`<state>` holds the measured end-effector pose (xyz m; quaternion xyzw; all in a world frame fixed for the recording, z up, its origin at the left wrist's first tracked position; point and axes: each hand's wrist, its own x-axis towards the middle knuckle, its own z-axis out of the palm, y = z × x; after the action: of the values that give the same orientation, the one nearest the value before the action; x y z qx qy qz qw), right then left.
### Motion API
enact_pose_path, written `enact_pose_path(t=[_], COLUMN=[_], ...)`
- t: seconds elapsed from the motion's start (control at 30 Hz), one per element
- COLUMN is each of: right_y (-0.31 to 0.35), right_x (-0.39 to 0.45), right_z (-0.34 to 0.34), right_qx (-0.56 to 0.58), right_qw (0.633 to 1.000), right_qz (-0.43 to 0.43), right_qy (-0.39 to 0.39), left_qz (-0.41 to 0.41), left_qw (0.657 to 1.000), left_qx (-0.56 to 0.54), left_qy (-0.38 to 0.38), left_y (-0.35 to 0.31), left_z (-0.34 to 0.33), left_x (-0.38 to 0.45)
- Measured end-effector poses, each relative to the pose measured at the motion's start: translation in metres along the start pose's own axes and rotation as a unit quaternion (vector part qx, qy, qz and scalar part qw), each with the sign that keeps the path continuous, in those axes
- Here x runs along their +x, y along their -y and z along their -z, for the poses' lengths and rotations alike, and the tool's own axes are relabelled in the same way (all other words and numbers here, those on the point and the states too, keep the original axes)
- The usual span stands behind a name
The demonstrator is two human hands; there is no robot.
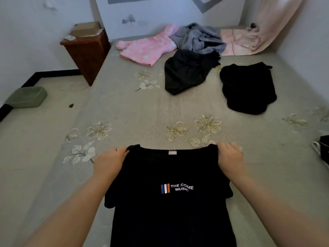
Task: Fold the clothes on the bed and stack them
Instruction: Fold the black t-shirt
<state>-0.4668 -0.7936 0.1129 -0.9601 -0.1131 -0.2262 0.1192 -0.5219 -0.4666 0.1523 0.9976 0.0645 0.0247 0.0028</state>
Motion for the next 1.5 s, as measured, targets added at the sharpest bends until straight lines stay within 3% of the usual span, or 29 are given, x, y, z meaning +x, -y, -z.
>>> enact_pose_path(t=[0.1, 0.2, 0.33, 0.4, 0.43, 0.5, 0.57, 0.63, 0.73, 0.87, 0.97, 1.13, 1.3, 1.5], right_y=[-0.003, -0.004, 0.007, 0.016, 0.021, 0.027, 0.022, 0.005, -0.043, -0.079, -0.077, -0.111, -0.140, -0.132], right_x=[0.004, 0.011, 0.034, 0.046, 0.051, 0.051, 0.038, 0.022, -0.006, -0.039, -0.045, -0.023, -0.031, -0.070], right_z=[-0.036, -0.064, -0.100, -0.126, -0.141, -0.174, -0.197, -0.201, -0.189, -0.180, -0.184, -0.163, -0.158, -0.159], right_qx=[0.000, 0.011, 0.035, 0.038, 0.046, 0.049, 0.038, 0.052, 0.043, 0.013, 0.034, 0.066, -0.018, -0.034], right_qw=[1.000, 0.998, 0.996, 0.994, 0.993, 0.978, 0.963, 0.958, 0.938, 0.901, 0.923, 0.890, 0.870, 0.831], right_qz=[-0.024, -0.051, -0.083, -0.094, -0.108, -0.138, -0.119, -0.136, -0.264, -0.301, -0.290, -0.446, -0.473, -0.517], right_qy=[0.015, 0.025, -0.019, -0.032, 0.000, 0.149, 0.239, 0.247, 0.221, 0.311, 0.252, 0.067, 0.141, 0.202], left_qz=[-0.013, -0.054, -0.059, -0.034, -0.005, 0.071, 0.103, 0.055, -0.056, -0.075, -0.059, -0.074, -0.137, -0.143], left_qw=[0.999, 0.997, 0.996, 0.998, 1.000, 0.996, 0.990, 0.991, 0.989, 0.975, 0.972, 0.971, 0.969, 0.966], left_qx=[-0.039, -0.050, -0.035, -0.020, -0.018, -0.012, -0.028, -0.072, -0.118, -0.142, -0.132, -0.149, -0.108, -0.067], left_qy=[0.017, -0.015, -0.056, -0.041, -0.022, 0.045, 0.094, 0.094, 0.075, 0.156, 0.184, 0.171, 0.173, 0.204], left_y=[0.001, 0.002, 0.017, 0.029, 0.032, 0.027, 0.013, -0.010, -0.054, -0.089, -0.092, -0.100, -0.130, -0.140], left_z=[-0.032, -0.054, -0.079, -0.097, -0.109, -0.134, -0.157, -0.178, -0.209, -0.233, -0.243, -0.238, -0.237, -0.247], left_x=[0.019, 0.040, 0.077, 0.100, 0.111, 0.124, 0.123, 0.110, 0.074, 0.033, 0.026, 0.034, 0.036, 0.033])
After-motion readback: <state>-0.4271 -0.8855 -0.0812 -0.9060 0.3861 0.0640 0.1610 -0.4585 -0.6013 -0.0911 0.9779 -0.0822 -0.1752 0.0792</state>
